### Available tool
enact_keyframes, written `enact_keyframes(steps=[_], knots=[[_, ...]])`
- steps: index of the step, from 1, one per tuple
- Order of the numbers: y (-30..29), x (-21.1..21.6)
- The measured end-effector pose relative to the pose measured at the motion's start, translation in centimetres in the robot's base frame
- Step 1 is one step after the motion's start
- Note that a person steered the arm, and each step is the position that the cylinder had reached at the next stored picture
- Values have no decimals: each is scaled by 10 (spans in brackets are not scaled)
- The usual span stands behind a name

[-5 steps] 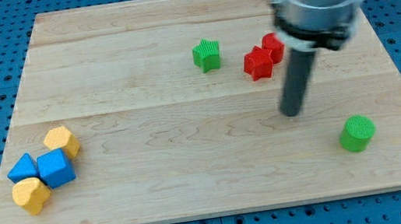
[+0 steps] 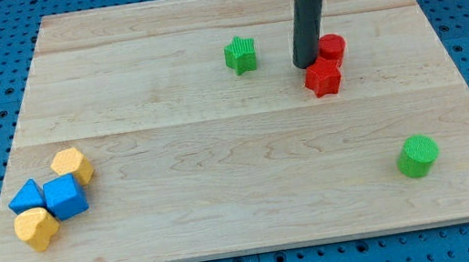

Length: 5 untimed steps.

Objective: Push the red star above the green circle

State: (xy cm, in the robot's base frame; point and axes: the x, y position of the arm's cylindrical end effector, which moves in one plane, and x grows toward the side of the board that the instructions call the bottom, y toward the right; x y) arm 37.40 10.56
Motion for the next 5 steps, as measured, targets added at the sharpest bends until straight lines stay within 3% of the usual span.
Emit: enact_keyframes(steps=[1, 4, 5], knots=[[26, 38], [56, 80], [54, 114]])
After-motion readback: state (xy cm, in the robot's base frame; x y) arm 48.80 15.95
